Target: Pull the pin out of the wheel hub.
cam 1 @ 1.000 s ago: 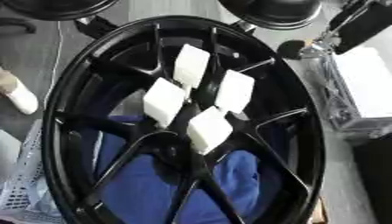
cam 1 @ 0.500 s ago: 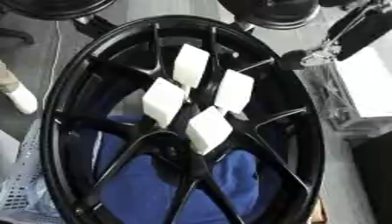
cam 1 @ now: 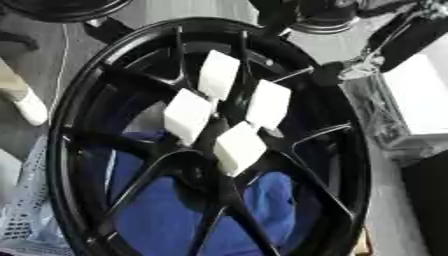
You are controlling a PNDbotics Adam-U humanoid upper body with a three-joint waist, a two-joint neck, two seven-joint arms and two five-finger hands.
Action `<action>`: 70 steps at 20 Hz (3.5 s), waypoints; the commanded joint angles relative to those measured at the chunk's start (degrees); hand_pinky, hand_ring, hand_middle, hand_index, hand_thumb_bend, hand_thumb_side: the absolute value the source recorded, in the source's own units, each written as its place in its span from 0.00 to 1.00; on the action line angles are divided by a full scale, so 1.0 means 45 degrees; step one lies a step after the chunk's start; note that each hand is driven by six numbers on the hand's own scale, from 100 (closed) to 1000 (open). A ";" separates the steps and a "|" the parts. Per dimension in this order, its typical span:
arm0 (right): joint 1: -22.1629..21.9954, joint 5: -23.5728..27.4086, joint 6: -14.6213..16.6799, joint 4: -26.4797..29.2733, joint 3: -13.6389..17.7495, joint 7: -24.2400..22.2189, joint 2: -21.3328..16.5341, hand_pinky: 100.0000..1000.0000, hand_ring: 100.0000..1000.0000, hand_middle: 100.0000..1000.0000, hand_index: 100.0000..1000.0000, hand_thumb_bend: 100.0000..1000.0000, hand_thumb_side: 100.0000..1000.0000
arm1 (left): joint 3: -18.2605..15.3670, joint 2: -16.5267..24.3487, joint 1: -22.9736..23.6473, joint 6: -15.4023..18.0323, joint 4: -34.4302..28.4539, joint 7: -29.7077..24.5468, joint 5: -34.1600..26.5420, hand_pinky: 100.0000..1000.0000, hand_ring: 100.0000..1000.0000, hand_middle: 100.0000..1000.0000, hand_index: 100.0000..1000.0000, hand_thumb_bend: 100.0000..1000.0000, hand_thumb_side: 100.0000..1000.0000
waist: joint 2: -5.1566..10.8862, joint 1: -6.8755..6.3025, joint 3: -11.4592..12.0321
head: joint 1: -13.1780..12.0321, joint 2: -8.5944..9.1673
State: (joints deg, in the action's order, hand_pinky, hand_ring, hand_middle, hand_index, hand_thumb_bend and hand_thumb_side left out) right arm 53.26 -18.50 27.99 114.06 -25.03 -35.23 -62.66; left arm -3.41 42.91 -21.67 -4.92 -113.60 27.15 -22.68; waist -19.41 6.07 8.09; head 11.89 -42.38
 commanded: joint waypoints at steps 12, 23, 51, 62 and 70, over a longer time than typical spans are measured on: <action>0.0116 0.0334 -0.0066 0.0118 -0.0591 -0.1254 0.0007 0.85 0.84 0.77 0.84 0.36 0.00 | -0.0097 0.0365 -0.0020 -0.0022 -0.0221 -0.0023 -0.0072 0.73 0.67 0.73 0.73 0.19 0.83 | 0.0225 -0.0165 -0.0026 | 0.0051 -0.0081; 0.0327 0.0846 -0.0151 0.0118 -0.0947 -0.1381 0.0372 0.84 0.83 0.75 0.83 0.31 0.00 | -0.0081 0.0324 -0.0033 -0.0047 -0.0221 -0.0041 -0.0078 0.73 0.66 0.73 0.72 0.18 0.83 | 0.0221 -0.0163 0.0036 | 0.0041 -0.0179; 0.0020 0.0375 -0.0988 0.0118 -0.1497 -0.1884 0.0869 0.83 0.81 0.73 0.81 0.29 0.00 | -0.0113 0.0176 0.0024 -0.0036 -0.0221 -0.0043 -0.0138 0.73 0.66 0.73 0.72 0.17 0.85 | -0.0033 -0.0214 0.0186 | 0.0131 -0.0021; -0.0227 -0.0387 -0.1176 0.0118 -0.1395 -0.1738 0.0833 0.84 0.81 0.73 0.81 0.32 0.00 | -0.0132 0.0137 0.0069 -0.0023 -0.0221 -0.0041 -0.0148 0.74 0.66 0.73 0.71 0.17 0.85 | -0.0150 -0.0236 0.0234 | 0.0198 0.0096; -0.0388 -0.0779 -0.1397 0.0118 -0.1300 -0.1732 0.0779 0.84 0.81 0.73 0.81 0.32 0.00 | -0.0120 0.0126 0.0063 -0.0021 -0.0221 -0.0057 -0.0156 0.74 0.66 0.72 0.71 0.17 0.86 | -0.0213 -0.0270 0.0263 | 0.0235 0.0182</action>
State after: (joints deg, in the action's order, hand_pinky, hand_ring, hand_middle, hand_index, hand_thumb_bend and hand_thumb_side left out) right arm 50.98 -21.44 21.80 114.06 -31.99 -42.95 -57.75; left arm -3.40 42.37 -21.17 -5.16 -113.60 26.94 -23.21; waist -21.23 5.35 9.24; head 12.77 -42.19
